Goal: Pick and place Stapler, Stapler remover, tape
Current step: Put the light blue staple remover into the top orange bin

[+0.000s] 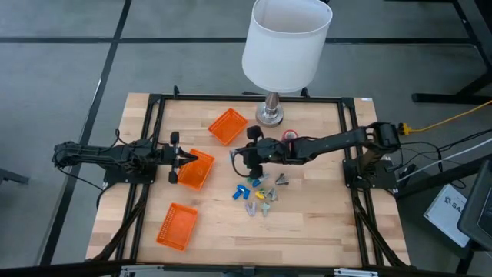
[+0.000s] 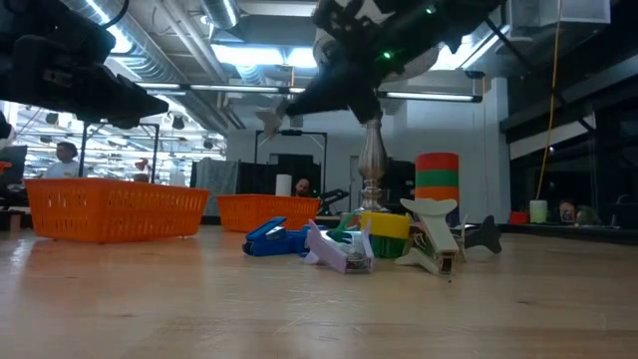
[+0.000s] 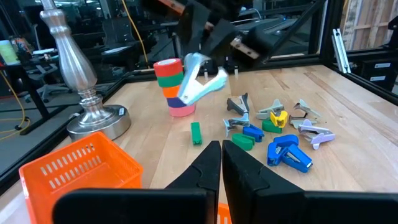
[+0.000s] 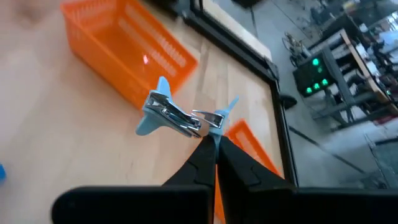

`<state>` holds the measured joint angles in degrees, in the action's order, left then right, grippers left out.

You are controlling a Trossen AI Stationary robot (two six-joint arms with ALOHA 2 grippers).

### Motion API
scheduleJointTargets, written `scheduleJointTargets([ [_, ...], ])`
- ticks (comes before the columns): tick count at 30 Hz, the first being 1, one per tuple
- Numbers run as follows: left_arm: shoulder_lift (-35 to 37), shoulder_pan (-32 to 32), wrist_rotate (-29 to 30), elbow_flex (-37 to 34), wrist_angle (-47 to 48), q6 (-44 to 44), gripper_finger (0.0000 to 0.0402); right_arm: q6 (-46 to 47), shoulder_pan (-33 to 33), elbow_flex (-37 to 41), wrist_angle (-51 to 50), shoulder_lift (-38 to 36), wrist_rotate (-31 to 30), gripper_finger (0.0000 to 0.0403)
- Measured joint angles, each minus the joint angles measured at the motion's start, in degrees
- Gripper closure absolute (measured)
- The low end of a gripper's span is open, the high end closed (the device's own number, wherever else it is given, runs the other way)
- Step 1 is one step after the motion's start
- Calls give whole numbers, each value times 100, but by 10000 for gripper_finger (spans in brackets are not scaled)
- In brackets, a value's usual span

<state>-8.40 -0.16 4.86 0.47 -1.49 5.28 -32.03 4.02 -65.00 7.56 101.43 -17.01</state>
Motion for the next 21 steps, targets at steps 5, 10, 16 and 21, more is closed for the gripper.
scheduleJointTargets([
  [5, -1, -1, 0, 0, 1, 0, 391, -100, 77, -367, -140, 263, 224, 397],
  [10, 1, 2, 0, 2, 1, 0, 389, -124, -28, -388, -394, 216, 222, 397],
  [16, -1, -1, 0, 1, 0, 0, 390, 9, -669, -392, -253, 213, 164, 397],
  [21, 2, 0, 0, 2, 1, 0, 390, 2, -1185, -390, -198, 323, 156, 397],
])
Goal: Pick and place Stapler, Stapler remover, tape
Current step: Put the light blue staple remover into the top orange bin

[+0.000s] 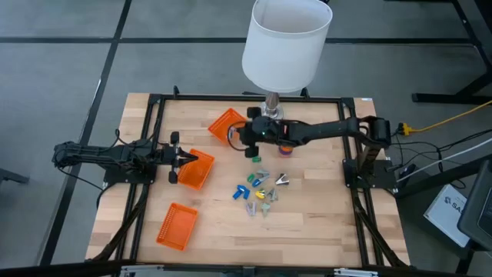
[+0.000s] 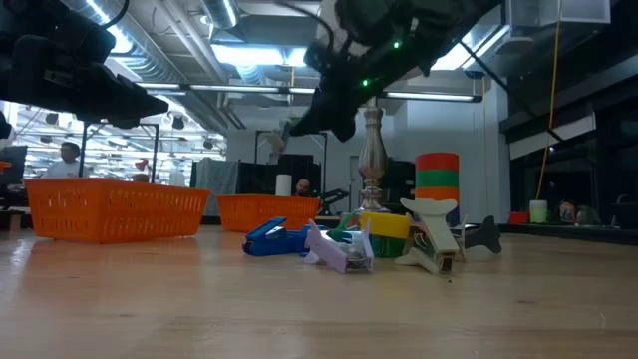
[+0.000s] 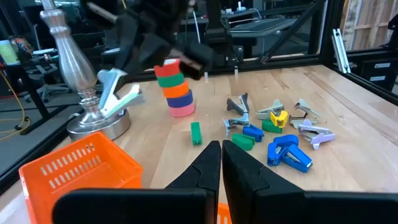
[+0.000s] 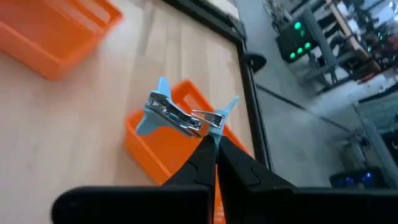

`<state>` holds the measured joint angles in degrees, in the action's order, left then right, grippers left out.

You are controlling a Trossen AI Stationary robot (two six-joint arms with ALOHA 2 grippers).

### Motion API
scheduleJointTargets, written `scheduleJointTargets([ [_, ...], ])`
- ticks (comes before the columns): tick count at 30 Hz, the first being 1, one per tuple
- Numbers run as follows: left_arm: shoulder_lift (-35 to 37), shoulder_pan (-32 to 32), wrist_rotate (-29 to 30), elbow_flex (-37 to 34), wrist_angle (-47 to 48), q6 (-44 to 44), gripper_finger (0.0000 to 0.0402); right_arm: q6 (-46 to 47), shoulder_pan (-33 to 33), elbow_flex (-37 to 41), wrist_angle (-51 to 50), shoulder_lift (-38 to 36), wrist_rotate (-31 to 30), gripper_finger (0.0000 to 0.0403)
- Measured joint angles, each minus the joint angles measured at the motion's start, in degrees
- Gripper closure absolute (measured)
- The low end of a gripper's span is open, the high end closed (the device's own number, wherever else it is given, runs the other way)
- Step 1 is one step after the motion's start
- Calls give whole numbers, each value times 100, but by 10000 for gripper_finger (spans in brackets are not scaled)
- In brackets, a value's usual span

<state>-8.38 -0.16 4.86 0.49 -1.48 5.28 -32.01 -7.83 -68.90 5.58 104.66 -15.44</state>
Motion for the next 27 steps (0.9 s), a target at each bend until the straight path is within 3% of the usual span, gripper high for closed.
scheduleJointTargets([
  [12, -1, 1, 0, -2, -1, -1, 391, -747, -553, 2, 476, 377, 348, 397],
  [27, -2, 1, 1, -1, -2, 0, 390, -1049, -798, 4, 596, 914, -123, 393],
])
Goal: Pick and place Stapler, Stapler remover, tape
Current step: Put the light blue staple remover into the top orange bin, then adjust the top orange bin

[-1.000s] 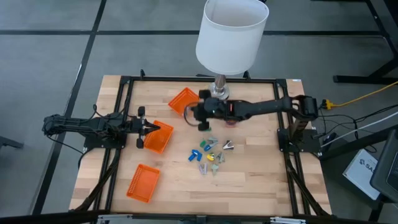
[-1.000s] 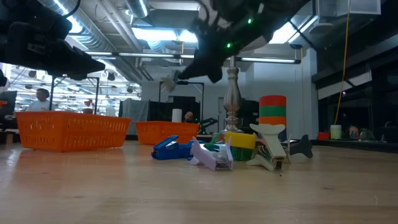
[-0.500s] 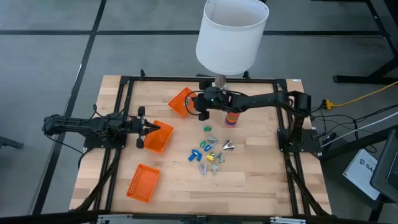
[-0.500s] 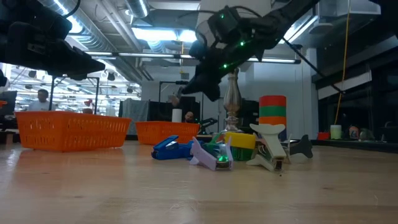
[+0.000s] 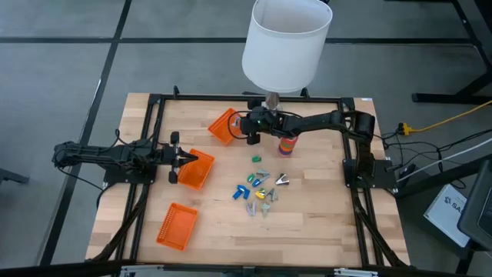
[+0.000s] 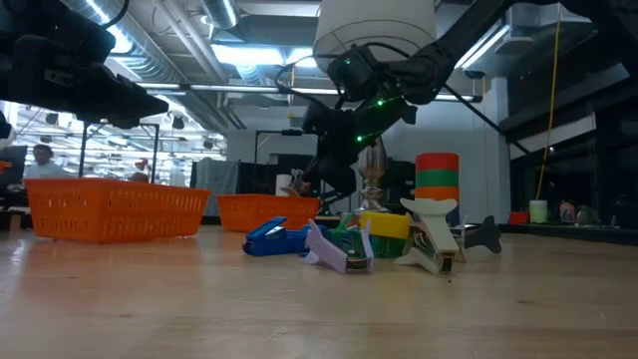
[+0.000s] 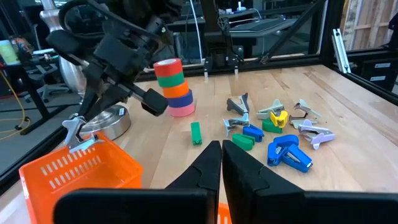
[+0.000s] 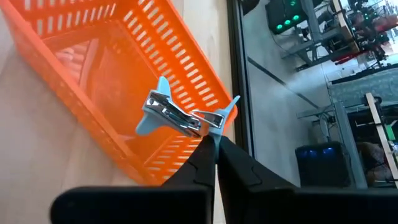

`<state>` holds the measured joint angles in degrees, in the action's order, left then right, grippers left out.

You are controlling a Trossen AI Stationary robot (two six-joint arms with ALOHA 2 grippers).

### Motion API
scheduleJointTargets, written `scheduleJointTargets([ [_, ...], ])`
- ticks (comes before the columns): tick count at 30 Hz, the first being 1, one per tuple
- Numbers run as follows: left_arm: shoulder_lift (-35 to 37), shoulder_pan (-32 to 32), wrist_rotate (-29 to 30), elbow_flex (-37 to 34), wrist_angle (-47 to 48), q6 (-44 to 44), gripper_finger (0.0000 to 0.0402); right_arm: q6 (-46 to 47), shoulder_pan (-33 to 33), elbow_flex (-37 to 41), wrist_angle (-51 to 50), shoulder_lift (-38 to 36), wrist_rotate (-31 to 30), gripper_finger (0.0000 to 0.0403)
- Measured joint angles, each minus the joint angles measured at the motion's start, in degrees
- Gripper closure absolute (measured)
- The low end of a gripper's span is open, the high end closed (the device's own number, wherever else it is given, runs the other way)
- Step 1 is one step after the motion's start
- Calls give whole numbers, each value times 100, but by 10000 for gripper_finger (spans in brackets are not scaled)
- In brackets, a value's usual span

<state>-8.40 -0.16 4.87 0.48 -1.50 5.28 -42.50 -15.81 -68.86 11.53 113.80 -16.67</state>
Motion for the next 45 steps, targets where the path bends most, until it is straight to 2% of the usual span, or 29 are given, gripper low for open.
scheduleJointTargets([
  [9, 1, 0, 0, -1, 0, 0, 391, 11, 5, 0, 2, 0, 21, 362],
  [20, 2, -1, 1, -1, 1, 0, 391, 28, 26, 0, 2, 0, 20, 359],
  [34, 2, 1, 0, 1, 1, 0, 389, 193, 713, 2, -19, -325, -110, 358],
  [36, 0, 1, 0, -1, 1, -1, 389, 177, 759, -4, 28, -330, 82, 358],
  [40, 2, 1, -1, -1, 2, 0, 391, 414, 678, -4, -175, -326, 863, 358],
  [45, 0, -1, 1, 1, 2, 0, 389, 484, 616, -95, -596, -321, 968, 352],
])
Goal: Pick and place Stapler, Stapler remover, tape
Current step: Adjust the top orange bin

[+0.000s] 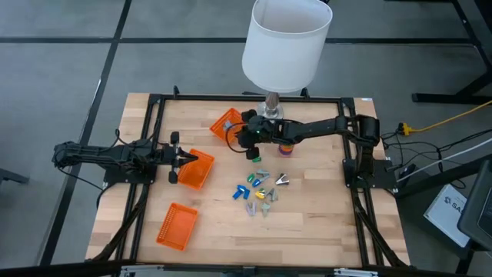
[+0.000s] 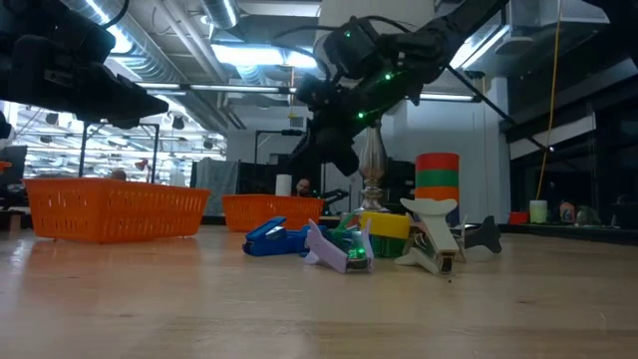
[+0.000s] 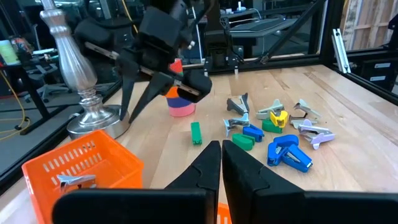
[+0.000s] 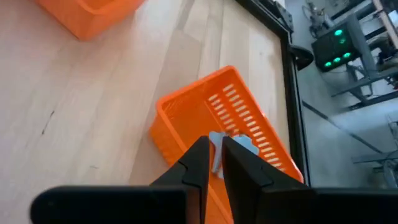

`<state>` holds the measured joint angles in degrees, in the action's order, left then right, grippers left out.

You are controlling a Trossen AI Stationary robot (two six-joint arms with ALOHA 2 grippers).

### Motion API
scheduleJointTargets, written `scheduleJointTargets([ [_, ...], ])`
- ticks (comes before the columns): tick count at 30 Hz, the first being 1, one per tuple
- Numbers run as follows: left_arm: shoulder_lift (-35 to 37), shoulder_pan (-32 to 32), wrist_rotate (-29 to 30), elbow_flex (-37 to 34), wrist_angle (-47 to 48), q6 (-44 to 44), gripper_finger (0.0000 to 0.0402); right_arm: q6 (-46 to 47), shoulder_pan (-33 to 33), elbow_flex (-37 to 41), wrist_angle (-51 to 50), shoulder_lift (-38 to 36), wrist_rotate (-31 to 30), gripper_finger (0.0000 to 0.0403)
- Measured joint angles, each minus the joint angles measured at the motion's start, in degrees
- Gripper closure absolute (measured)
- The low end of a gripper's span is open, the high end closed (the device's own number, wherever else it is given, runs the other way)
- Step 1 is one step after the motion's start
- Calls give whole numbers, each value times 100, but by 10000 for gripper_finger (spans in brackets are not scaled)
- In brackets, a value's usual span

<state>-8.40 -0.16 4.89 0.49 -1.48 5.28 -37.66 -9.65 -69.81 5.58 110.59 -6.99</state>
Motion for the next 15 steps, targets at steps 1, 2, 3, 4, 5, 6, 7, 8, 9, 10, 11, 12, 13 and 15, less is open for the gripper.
scheduleJointTargets([
  [1, 0, 1, -1, -2, -2, 0, 389, -10, 0, -87, -148, 0, 30, 347],
  [2, 0, 1, 0, -1, 0, 0, 389, -12, 2, -169, -308, 0, 94, 339],
  [3, 2, 0, -2, 0, 0, 0, 390, -14, 2, -270, -478, 27, 156, 331],
  [4, 0, 0, 0, 0, -2, 0, 391, -18, -3, -362, -605, 51, 212, 320],
  [5, 0, 2, 0, 0, -2, 0, 391, -24, -21, -431, -779, 55, 234, 309],
  [6, 1, 1, -1, -2, -1, 0, 391, -25, -43, -488, -893, 55, 243, 297],
  [7, 0, 1, -2, -1, 0, 0, 391, -26, -73, -528, -905, 55, 279, 284],
  [8, 0, 2, 0, -1, -2, 0, 390, -27, -108, -542, -910, 54, 302, 271],
  [9, 1, 0, -1, -2, 0, 0, 389, -25, -144, -545, -919, 52, 351, 258],
  [10, 0, 2, -2, 0, 0, 0, 389, -27, -180, -543, -968, 54, 391, 246],
  [11, 0, 2, -2, 0, 0, 0, 389, -27, -211, -543, -1019, 56, 404, 235],
  [12, 0, 0, 0, -2, -2, 0, 389, -27, -237, -543, -1038, 57, 405, 224],
  [13, 0, 2, -2, 0, -2, -2, 390, -28, -273, -543, -1054, 62, 415, 215],
  [15, 0, 0, 0, -1, -1, 0, 391, -52, -342, -552, -1030, 145, 428, 201],
])
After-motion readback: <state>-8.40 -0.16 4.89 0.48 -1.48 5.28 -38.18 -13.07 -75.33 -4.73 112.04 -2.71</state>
